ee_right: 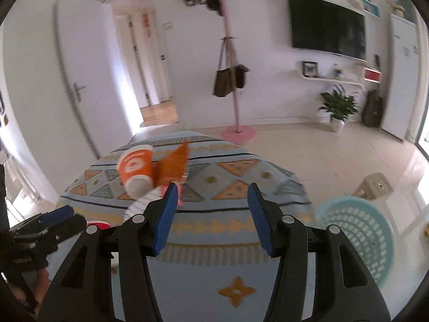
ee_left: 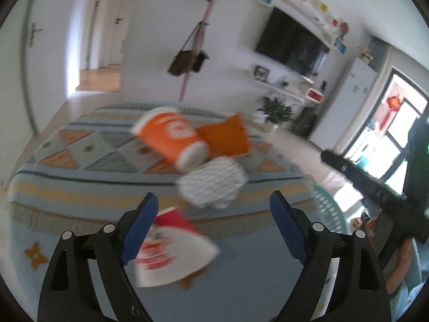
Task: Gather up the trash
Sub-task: 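Grasp the red-white paper cup with the left tool while the right tool grasps the orange snack bag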
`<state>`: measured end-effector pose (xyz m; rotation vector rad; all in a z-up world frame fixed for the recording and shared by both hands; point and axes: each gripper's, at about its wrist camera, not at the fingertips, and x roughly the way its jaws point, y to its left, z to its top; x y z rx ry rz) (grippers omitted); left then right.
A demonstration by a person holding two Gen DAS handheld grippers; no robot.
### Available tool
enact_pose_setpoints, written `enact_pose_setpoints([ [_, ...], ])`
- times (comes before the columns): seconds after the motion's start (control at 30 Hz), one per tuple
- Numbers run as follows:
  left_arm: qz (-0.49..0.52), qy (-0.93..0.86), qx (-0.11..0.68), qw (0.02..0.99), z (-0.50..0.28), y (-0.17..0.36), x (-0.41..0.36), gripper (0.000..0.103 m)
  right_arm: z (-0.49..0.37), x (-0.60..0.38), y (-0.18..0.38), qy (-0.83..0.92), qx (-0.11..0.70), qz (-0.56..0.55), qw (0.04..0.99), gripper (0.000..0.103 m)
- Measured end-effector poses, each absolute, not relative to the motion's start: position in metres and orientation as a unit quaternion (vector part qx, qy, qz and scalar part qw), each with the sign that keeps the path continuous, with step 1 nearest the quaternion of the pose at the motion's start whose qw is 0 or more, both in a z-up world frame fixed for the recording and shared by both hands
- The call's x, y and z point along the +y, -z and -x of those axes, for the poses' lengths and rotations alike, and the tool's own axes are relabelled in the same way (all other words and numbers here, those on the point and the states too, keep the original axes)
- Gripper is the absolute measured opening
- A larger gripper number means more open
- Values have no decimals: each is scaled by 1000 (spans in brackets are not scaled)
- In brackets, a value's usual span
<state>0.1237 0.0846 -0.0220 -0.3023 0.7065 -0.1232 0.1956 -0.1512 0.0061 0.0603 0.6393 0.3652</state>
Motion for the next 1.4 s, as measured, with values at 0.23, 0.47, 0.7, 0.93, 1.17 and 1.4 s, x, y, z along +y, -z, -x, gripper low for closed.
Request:
enact_pose_setpoints([
  [0.23, 170, 51, 402, 898, -122, 63, 118, 83, -224, -103, 4, -209, 323, -3, 923, 51],
  [0.47, 181, 69, 418, 888, -134, 83, 120, 83, -273, -89, 30, -213, 332, -22, 919, 58],
  [0.7, 156, 70, 422, 890, -147, 91, 105, 81, -318, -86, 62, -226, 370, -74, 898, 59],
  [0.93, 103, 57, 413, 903, -146, 90, 88, 72, -330, -73, 78, -234, 386, -69, 890, 58],
  [1.17, 107, 63, 402, 907, -142, 86, 86, 65, -322, -62, 77, -254, 378, -44, 889, 20],
  [1.4, 114, 68, 382, 914, -131, 81, 86, 60, -302, -51, 69, -261, 351, -13, 899, 7],
])
